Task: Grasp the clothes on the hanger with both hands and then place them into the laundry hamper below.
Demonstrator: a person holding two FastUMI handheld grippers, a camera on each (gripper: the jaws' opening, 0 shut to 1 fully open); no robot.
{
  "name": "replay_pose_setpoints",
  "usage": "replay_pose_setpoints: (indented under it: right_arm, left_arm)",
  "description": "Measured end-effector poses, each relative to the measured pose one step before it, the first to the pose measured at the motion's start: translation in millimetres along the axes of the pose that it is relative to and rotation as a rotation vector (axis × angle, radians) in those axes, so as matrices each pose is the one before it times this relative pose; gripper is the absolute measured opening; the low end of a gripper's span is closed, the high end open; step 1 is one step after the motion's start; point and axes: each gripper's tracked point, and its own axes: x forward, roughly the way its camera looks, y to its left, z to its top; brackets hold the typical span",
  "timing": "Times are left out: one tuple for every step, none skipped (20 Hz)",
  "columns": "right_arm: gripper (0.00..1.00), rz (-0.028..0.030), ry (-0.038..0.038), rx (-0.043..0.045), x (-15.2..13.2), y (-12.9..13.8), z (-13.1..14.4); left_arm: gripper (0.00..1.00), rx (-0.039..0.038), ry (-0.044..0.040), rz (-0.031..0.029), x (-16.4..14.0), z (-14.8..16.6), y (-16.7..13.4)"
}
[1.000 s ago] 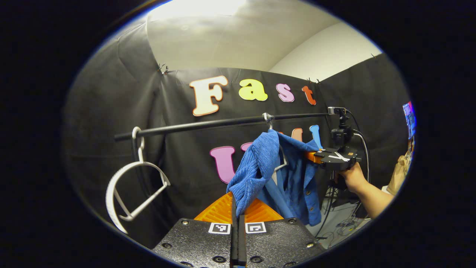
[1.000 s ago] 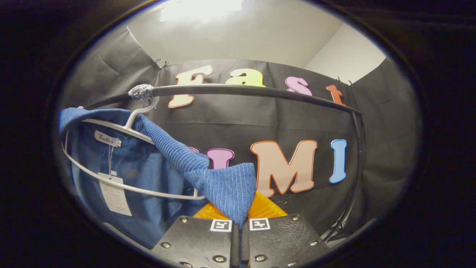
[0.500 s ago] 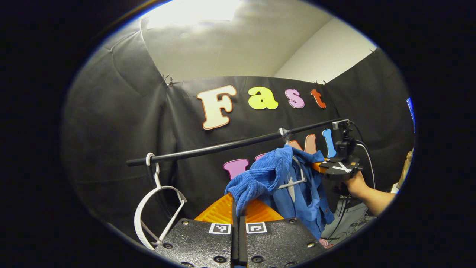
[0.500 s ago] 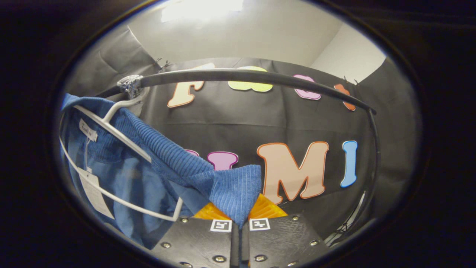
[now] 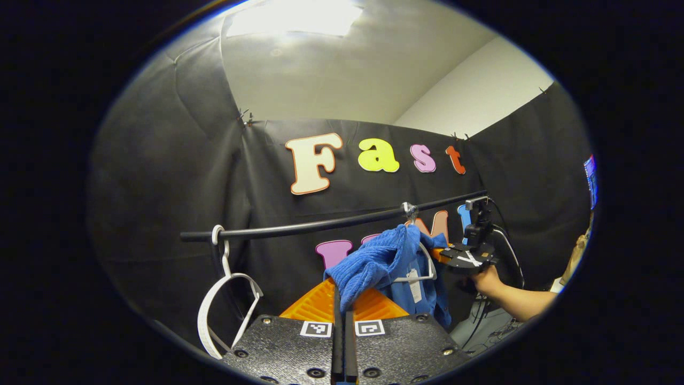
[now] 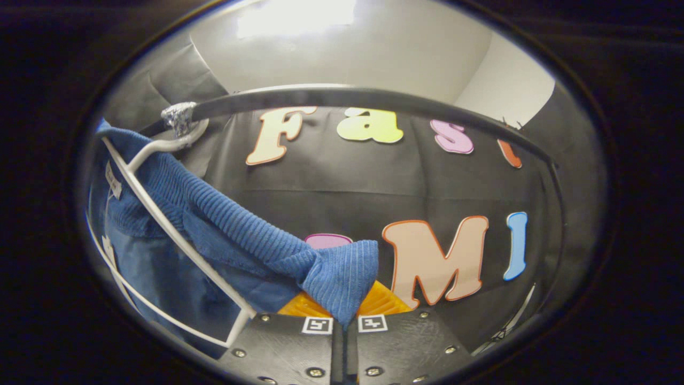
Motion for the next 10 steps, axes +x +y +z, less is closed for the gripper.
replay_pose_setpoints:
  right_arm:
    - [0.03, 0.03143, 0.03357, 0.02573, 7.08, 4.81, -11.43]
    - [0.03, 0.02919, 0.03865, 0.02976, 6.5, 3.31, -11.97]
    - [0.03, 0.03154, 0.01843, 0.02323, 3.47, 4.06, -6.07]
    - [0.03, 0.01748, 0.01151, 0.00776, 2.18, -0.37, -2.79]
    - [0.03, 0.01571, 0.01125, 0.00016, 1.78, 0.06, -2.94]
    - [0.03, 0.02109, 0.02499, 0.00361, 1.24, 1.21, -8.37]
    - [0.04, 0.02666, 0.03535, 0.02487, 1.91, 1.84, -9.99]
    - [0.04, 0.02797, 0.02005, 0.02762, 0.04, 2.73, -6.49]
    - [0.03, 0.01699, 0.02236, 0.01864, 2.68, -0.51, -7.31]
    - [0.04, 0.01946, 0.02343, 0.02687, 1.93, -1.67, -6.73]
  left_arm:
    - [0.01, 0.0012, 0.01142, 0.00137, 1.39, -6.08, 1.38]
    - [0.01, 0.00183, 0.00708, 0.00597, 1.03, -3.41, 1.67]
    - [0.02, -0.0031, -0.0069, 0.00911, 0.73, -0.57, 2.79]
    - [0.04, -0.0123, -0.00588, 0.00749, 0.81, -2.26, -1.21]
    - [0.04, -0.01519, -0.00045, -0.00097, 1.45, -3.04, -1.35]
    - [0.03, -0.01066, 0.00606, -0.00179, 0.48, -6.26, 1.15]
    - [0.04, -0.00338, -0.00154, 0.00361, 1.39, -3.75, 2.56]
    - [0.07, 0.00034, 0.00384, -0.0006, 3.09, -5.56, 1.36]
    - [0.07, -0.0026, 0.00541, -0.00072, 1.89, -5.97, 0.66]
    - [0.08, -0.00454, 0.00262, -0.00136, 1.13, -5.94, -2.42]
